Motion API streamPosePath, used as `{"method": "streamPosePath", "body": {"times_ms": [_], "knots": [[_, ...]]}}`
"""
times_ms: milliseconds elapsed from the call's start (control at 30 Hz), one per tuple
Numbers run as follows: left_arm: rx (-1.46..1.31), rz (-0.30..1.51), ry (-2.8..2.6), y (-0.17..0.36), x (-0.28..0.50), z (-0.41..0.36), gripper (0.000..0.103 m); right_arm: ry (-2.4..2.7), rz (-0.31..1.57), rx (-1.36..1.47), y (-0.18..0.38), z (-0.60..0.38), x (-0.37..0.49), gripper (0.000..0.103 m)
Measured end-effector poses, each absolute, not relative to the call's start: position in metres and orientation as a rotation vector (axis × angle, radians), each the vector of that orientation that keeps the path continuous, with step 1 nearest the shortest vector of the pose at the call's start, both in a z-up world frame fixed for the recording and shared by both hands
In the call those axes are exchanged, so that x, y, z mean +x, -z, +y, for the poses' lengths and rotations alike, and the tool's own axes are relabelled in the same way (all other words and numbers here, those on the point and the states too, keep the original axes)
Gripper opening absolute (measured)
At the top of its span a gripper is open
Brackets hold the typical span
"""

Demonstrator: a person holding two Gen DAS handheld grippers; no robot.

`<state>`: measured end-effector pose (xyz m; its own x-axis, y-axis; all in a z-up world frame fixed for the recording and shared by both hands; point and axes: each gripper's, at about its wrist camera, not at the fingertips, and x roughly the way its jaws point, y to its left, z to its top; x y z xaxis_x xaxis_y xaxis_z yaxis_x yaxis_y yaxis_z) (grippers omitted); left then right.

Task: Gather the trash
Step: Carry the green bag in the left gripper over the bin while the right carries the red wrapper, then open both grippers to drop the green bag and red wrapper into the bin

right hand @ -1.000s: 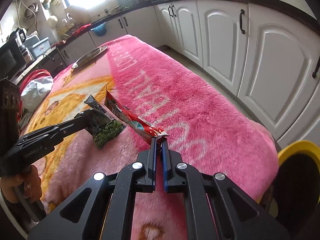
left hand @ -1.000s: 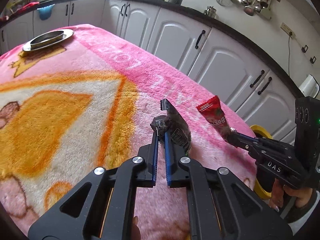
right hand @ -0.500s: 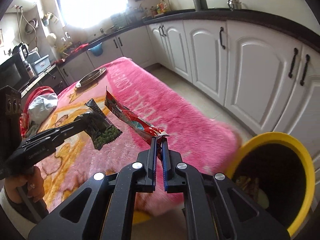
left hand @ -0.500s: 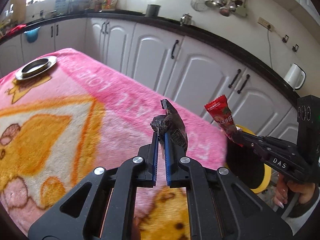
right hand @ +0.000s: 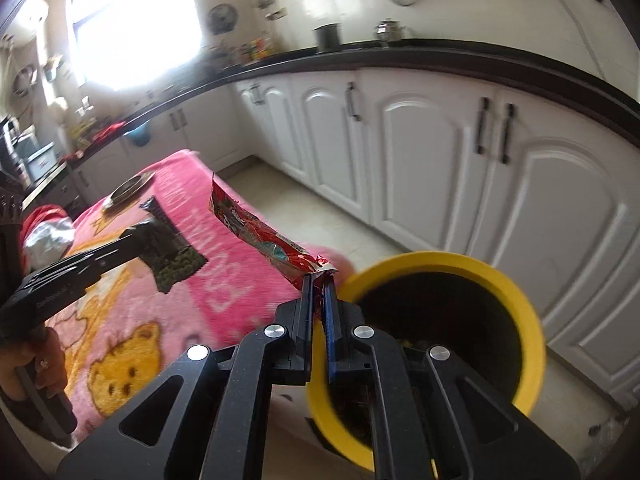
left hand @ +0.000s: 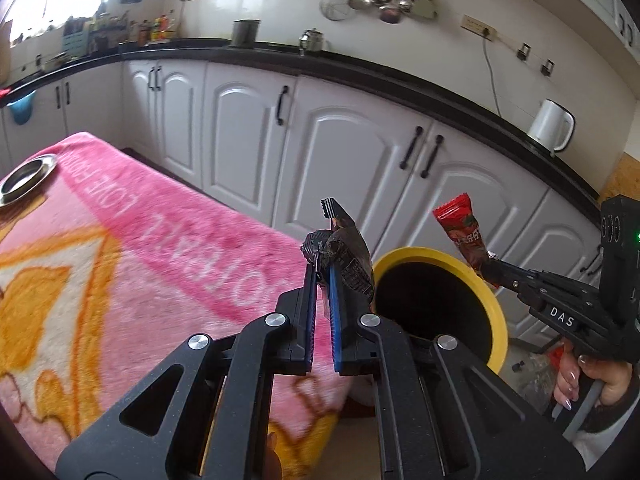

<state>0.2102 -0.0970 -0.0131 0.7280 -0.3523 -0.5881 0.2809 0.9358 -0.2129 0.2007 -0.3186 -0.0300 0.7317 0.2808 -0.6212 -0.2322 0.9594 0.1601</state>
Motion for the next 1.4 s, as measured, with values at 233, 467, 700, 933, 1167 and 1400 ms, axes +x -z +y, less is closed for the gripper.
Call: {"method": "streamPosePath", "body": {"times_ms": [233, 467, 700, 933, 1167, 1400], "knots": [[-0.085, 0.672, 0.407, 0.015, 0.214, -0.135, 0.003, -0.189, 0.675, 0.133, 0.034, -0.363, 0.190, 0.005], [-0.054, 0.690, 0.466, 0.023, 0.219, -0.170, 0.003, -0.109, 0.690, 0.193, 0.049, -0.402, 0.181, 0.005], [-0.020, 0.721, 0.515, 0.036, 0.224, -0.205, 0.003, -0.043, 0.716, 0.229, 0.067, -0.429, 0.171, 0.005], [0.011, 0.754, 0.544, 0.049, 0.232, -0.232, 0.003, -0.003, 0.771, 0.273, 0.086, -0.441, 0.171, 0.005], [0.033, 0.788, 0.544, 0.063, 0.240, -0.243, 0.003, 0.015, 0.808, 0.303, 0.101, -0.447, 0.171, 0.005], [0.043, 0.830, 0.545, 0.074, 0.250, -0.249, 0.004, 0.009, 0.831, 0.315, 0.110, -0.447, 0.172, 0.006]]}}
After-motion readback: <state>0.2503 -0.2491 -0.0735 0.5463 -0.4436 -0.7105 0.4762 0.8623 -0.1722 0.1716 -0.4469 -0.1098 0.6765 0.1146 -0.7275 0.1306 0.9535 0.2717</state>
